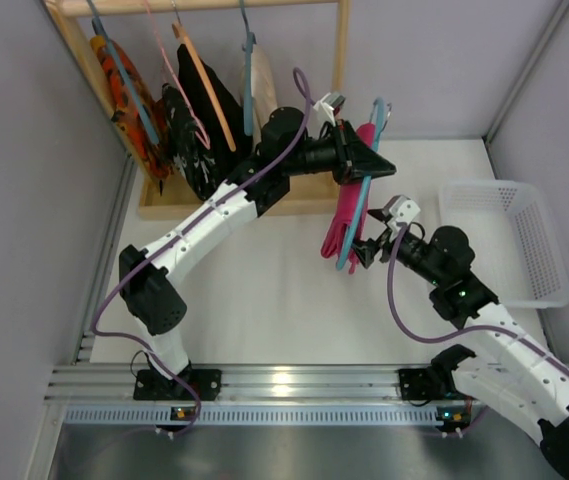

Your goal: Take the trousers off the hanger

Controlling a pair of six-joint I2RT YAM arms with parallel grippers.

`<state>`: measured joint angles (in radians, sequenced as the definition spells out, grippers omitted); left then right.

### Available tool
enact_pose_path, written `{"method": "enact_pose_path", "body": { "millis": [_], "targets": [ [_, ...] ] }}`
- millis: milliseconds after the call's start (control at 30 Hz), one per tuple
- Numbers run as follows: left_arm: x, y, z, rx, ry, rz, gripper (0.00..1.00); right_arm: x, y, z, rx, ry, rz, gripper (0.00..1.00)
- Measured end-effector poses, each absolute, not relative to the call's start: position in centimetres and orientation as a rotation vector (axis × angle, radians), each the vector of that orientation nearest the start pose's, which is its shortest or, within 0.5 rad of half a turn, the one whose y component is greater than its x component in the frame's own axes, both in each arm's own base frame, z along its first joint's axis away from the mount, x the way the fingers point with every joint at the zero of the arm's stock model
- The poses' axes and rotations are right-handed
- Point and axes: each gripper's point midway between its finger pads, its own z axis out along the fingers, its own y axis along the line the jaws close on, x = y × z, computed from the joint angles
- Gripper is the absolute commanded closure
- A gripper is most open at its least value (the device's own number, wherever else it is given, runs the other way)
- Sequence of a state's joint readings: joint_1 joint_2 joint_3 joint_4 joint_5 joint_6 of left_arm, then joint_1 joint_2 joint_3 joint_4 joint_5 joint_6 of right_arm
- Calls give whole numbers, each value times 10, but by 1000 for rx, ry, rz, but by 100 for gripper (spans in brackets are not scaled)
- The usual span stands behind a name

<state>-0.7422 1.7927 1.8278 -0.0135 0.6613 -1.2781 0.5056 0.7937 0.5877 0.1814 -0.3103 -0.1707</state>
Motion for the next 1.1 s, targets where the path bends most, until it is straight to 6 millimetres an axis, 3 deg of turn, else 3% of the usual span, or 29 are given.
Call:
{"method": "enact_pose_path", "body": {
  "millis": [167, 233, 267, 300, 367, 400, 467, 667, 1000, 1100],
  "targets": [
    [283, -446, 432, 133, 1987, -1973, 100, 273, 200, 274, -722, 1420, 495, 25],
    [283, -446, 432, 135, 1983, -1975, 100, 274, 200, 277, -714, 1417, 498, 31],
    [283, -446, 433, 136, 1981, -1975, 100, 274, 200, 278, -712, 1413, 498, 37],
    [283, -446, 433, 136, 1980, -1975, 100, 275, 200, 280, -710, 1409, 497, 51],
    [283, -446, 433, 135, 1979, -1975, 100, 275, 200, 282, -709, 1403, 496, 67],
    [283, -446, 433, 134, 1978, -1975, 100, 275, 200, 282, -708, 1404, 495, 83],
    [283, -446, 433, 132, 1979, -1973, 100, 277, 198, 283, -700, 1403, 485, 100],
    [284, -447, 428, 132, 1977, -1972, 100, 280, 193, 291, -676, 1420, 464, 100],
    [292, -438, 400, 136, 2003, -1938, 100, 276, 173, 352, -596, 1384, 414, 100],
    [293, -434, 398, 152, 1998, -1943, 100, 273, 168, 353, -581, 1406, 407, 100]
  ]
}}
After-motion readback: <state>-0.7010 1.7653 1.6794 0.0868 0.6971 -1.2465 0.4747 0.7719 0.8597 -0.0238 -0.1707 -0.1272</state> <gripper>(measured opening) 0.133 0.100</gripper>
